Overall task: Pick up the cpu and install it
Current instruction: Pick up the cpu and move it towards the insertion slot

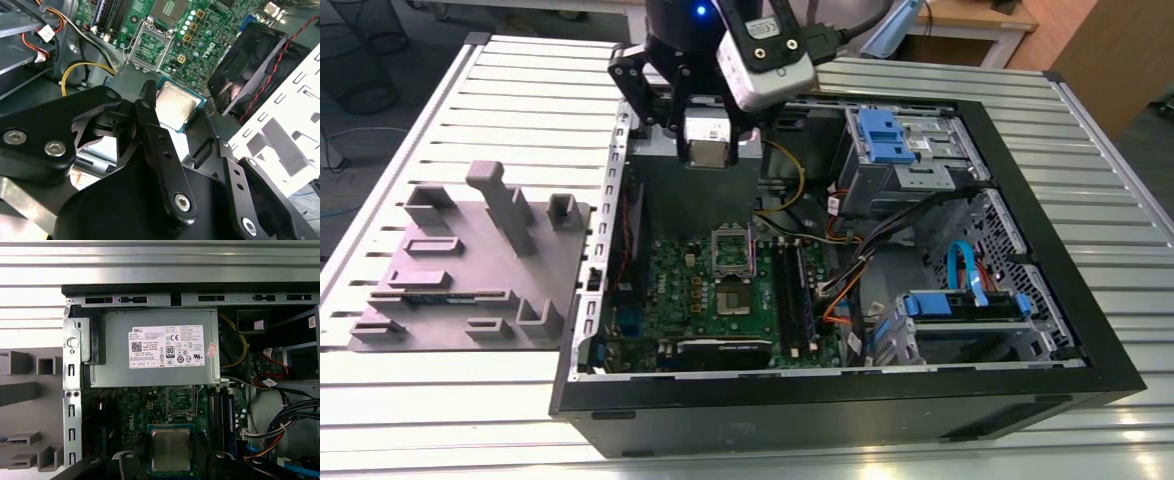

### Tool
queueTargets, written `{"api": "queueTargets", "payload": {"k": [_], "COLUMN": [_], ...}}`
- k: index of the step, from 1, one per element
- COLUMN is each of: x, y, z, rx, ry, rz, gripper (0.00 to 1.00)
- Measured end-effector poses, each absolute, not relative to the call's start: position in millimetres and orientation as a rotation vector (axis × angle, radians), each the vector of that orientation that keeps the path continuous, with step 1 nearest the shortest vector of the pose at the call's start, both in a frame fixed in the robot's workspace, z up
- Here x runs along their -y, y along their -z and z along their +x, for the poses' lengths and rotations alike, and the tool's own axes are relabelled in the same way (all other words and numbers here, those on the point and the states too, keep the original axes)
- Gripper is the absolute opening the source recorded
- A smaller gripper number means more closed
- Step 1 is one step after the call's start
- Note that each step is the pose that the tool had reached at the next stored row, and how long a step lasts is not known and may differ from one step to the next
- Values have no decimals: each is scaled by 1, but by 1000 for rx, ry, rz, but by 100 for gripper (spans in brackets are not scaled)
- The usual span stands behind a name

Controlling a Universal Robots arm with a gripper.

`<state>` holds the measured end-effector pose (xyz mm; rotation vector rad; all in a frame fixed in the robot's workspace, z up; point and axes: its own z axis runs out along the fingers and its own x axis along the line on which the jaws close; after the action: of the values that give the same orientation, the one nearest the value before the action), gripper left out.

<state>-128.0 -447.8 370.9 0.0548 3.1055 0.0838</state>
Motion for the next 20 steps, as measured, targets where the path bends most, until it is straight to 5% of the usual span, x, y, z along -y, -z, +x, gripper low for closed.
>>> {"api": "queueTargets", "payload": {"k": [20], "x": [448], "y": [-371], "z": [-113], "rx": [-3105], "ry": [-84], "rz": [55], "gripper": [48]}}
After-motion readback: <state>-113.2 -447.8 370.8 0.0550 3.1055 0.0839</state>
